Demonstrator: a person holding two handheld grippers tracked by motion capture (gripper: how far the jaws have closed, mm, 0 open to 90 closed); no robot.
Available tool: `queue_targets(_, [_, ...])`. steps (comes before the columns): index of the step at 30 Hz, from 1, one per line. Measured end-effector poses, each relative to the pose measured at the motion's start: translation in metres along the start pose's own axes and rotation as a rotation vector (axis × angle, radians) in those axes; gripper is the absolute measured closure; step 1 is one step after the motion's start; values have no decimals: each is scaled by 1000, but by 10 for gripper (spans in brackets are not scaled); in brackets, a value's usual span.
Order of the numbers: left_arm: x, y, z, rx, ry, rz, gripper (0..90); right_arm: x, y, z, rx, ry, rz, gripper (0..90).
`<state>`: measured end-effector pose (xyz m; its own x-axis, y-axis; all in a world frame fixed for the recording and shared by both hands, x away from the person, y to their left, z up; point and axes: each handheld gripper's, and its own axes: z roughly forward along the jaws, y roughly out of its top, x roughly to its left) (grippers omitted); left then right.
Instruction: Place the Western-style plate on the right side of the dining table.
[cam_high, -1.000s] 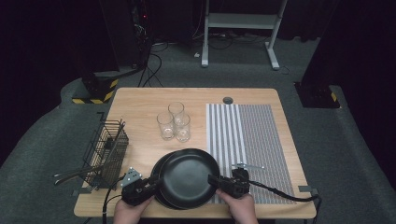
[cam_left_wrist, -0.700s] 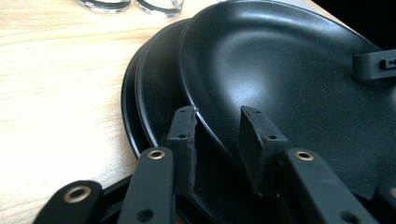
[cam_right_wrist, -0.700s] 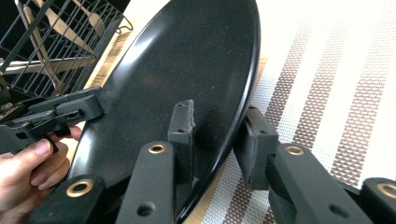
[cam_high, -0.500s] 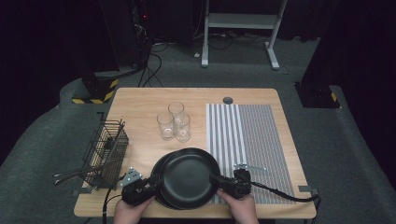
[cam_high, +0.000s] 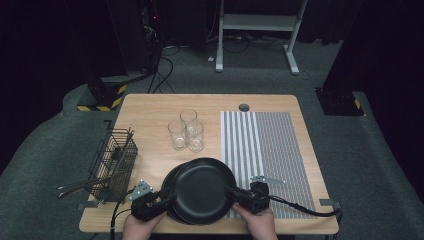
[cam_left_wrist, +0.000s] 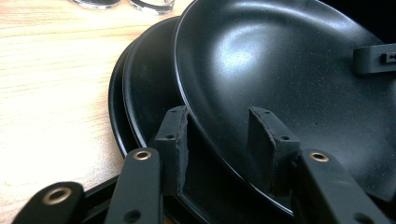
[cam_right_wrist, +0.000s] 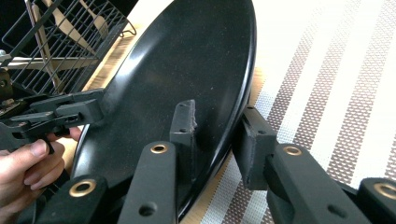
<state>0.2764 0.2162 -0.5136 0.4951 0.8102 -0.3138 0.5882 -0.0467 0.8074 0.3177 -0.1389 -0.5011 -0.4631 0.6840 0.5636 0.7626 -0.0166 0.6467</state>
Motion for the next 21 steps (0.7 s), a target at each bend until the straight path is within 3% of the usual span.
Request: queue_targets(21, [2, 0, -1, -8, -32, -21, 540, 2, -1, 0, -29, -3, -35, 706])
